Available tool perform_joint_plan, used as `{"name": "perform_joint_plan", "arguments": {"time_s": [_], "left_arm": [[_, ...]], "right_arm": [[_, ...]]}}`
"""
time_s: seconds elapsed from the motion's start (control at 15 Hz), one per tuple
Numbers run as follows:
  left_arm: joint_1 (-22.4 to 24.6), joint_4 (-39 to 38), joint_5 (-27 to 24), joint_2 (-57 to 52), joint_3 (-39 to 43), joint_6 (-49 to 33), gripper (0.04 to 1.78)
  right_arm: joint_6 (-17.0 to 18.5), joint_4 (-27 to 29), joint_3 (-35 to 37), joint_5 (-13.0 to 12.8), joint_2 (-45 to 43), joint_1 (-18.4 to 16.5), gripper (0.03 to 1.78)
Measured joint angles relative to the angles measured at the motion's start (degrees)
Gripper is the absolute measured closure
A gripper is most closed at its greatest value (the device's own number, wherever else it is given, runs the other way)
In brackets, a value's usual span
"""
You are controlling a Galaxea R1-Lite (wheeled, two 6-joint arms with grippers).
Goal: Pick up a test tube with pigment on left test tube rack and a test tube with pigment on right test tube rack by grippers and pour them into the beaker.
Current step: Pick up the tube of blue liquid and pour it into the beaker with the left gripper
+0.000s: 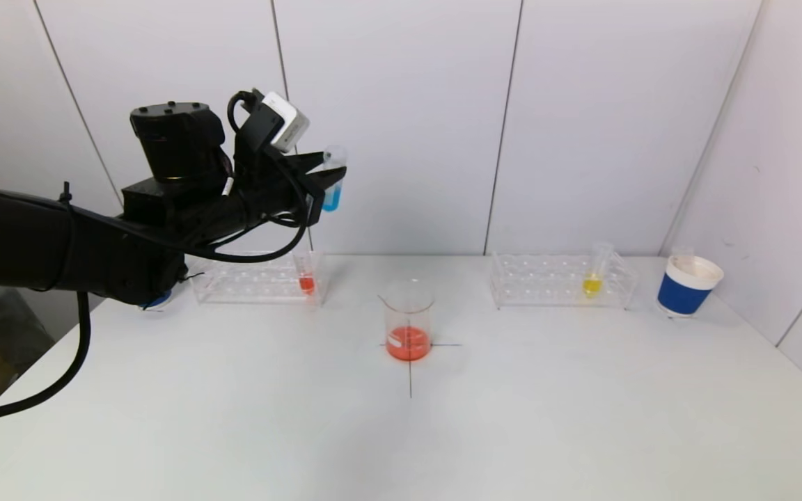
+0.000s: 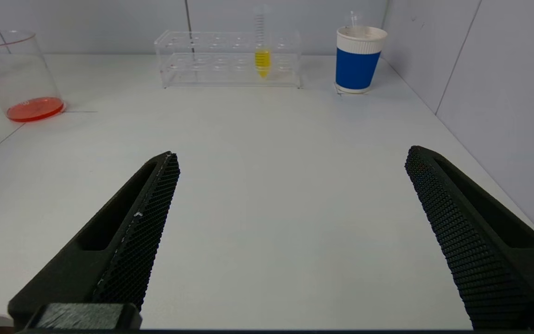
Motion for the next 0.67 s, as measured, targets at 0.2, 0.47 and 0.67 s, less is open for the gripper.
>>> {"name": "perform_joint_plan", "arguments": {"time_s": [0.2, 0.47, 0.67], "left_arm": [[-0.21, -0.06, -0.63, 1.32, -0.04, 4.17, 1.4], [-0.23, -0.3, -4.38, 1.73, -0.04, 9.29, 1.4], [-0.23, -0.27, -6.67, 1.99, 0.49, 15.77, 1.4]], "right_arm": [[0.02, 0.0, 0.0, 0.0, 0.0, -0.02, 0.04], [0.0, 0.0, 0.0, 0.0, 0.0, 0.0, 0.04], [0.0, 0.0, 0.0, 0.0, 0.0, 0.0, 0.04]]}}
